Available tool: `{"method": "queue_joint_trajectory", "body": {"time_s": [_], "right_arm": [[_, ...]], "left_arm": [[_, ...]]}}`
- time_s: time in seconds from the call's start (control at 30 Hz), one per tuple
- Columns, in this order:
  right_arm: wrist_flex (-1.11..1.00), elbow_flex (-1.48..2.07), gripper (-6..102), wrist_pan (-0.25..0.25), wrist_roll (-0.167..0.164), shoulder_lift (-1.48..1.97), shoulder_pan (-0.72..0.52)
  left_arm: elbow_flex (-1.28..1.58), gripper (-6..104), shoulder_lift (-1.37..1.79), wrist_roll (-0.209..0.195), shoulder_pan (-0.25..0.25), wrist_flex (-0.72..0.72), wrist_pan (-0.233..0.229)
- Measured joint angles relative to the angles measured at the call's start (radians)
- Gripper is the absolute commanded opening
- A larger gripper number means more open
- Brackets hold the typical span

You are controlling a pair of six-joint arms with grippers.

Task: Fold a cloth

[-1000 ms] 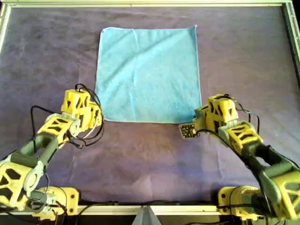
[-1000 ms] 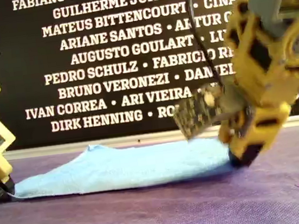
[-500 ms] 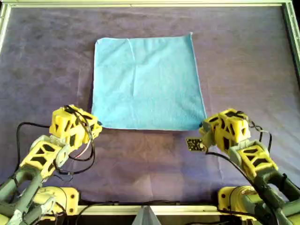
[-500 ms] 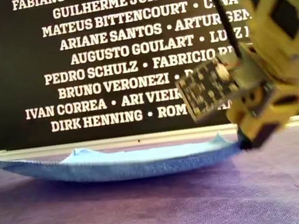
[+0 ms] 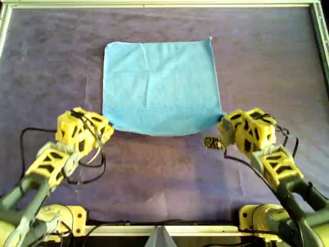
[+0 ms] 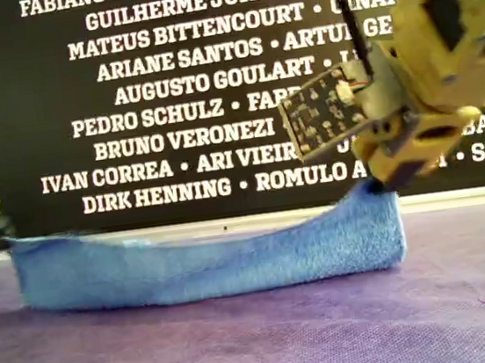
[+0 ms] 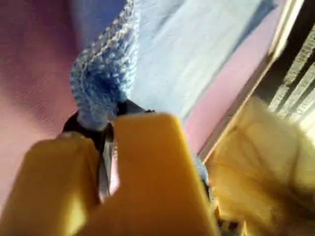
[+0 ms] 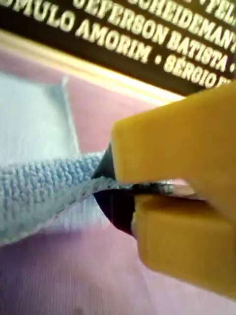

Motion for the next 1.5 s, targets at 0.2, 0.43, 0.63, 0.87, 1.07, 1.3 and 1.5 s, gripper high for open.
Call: {"method": "queue_joint_trajectory", "body": {"time_s": [0.2,0.43,0.63,0.87,1.07,1.3,1.5], "right_arm": [[-0.097,-0.272,-2,0.0,-0.003,-0.336,0.002],[-0.1,-0.778,-2,-0.009,-0.003,-0.788,-0.048],[-0.1,-1.166,-2,-0.009,-0.003,-1.057,-0.052],[-0.1,-1.439,-2,-0.009,-0.003,-1.224,-0.066],[-0.1,-1.555,-1,-0.009,-0.003,-1.342,-0.1],[-0.1,-1.66,23,-0.009,-0.003,-1.437,-0.109],[-0.1,-1.674,53,0.0,-0.003,-1.445,-0.118]], "left_arm": [[-0.262,-1,-0.327,0.0,0.064,-0.069,0.0],[-0.699,-1,-0.698,0.0,0.124,-0.074,0.0],[-1.051,-1,-0.956,0.0,0.164,-0.075,0.0],[-1.307,-1,-1.161,0.0,0.173,-0.075,0.0],[-1.459,0,-1.276,0.0,0.173,-0.075,0.003],[-1.485,18,-1.307,0.0,0.173,-0.075,0.014],[-1.488,58,-1.307,0.0,0.173,-0.075,0.005]]}}
